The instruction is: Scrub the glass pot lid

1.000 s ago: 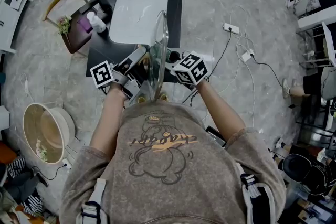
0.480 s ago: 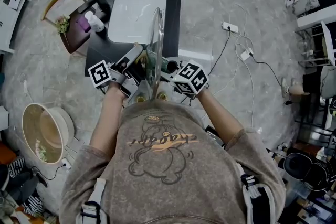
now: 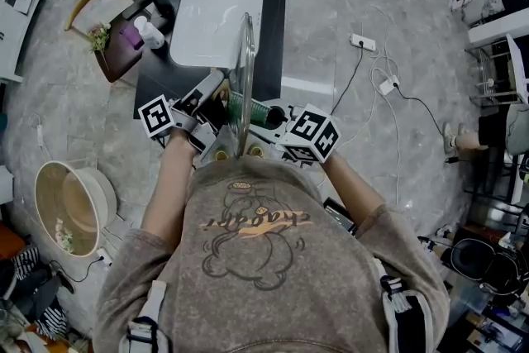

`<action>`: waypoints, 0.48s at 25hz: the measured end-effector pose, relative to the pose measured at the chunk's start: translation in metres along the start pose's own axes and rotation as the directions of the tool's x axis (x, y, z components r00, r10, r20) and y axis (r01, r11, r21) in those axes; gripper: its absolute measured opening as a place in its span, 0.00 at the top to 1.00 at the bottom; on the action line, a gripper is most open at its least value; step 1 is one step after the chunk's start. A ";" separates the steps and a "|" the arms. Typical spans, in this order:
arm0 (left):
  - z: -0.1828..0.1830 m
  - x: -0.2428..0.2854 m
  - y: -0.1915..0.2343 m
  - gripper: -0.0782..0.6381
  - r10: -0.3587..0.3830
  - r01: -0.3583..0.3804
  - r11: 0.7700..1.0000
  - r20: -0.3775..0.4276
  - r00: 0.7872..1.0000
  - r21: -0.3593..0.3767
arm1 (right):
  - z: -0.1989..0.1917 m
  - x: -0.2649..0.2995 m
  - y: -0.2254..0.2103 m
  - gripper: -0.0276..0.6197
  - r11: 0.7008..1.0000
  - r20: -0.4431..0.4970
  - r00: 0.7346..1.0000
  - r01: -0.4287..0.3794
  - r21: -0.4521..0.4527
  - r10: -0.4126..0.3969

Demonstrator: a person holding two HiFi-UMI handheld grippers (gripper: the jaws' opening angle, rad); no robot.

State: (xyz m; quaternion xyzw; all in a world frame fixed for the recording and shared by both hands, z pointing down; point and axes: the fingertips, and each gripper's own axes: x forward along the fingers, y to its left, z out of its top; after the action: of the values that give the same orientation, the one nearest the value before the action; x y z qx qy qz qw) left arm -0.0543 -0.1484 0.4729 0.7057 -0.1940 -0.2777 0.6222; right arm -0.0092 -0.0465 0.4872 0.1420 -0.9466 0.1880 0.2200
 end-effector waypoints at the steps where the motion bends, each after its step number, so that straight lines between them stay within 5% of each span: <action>1: 0.000 0.000 0.001 0.65 0.001 -0.001 1.000 0.000 1.000 -0.002 | 0.003 -0.002 0.002 0.81 1.000 0.006 1.000 -0.003 -0.002 0.003; 12: -0.006 -0.003 0.010 0.65 0.014 -0.015 1.000 -0.011 1.000 -0.026 | 0.038 -0.027 0.006 0.81 1.000 0.068 0.998 0.001 0.031 -0.003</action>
State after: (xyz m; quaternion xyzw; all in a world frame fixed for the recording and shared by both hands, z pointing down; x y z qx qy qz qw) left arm -0.0526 -0.1435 0.4833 0.6976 -0.1923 -0.2719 0.6343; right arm -0.0020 -0.0519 0.4407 0.1529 -0.9503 0.1976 0.1858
